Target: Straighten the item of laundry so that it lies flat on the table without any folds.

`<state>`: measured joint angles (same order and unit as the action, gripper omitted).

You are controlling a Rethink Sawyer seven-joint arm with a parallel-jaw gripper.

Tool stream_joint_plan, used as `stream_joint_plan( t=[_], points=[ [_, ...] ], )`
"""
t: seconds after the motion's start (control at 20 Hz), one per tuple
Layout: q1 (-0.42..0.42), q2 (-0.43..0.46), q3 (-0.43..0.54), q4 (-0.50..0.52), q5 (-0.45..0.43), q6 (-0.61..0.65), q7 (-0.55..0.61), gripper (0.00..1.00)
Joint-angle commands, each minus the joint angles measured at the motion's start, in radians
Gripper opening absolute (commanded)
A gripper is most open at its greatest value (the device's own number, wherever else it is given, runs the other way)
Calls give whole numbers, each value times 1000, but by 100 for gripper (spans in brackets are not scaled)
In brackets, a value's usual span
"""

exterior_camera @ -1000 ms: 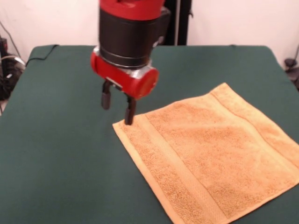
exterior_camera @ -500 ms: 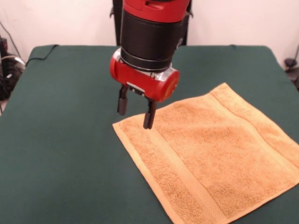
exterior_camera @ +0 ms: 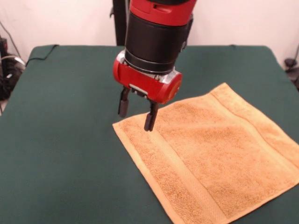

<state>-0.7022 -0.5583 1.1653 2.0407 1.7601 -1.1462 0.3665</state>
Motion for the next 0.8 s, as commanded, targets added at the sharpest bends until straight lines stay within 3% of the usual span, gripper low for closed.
stream_joint_plan(
  t=[0.05, 0.8],
  points=[
    [56, 81, -101, -9, 22, 99, -218, 100],
    [79, 79, -117, -24, 24, 89, -200, 100]
  ],
)
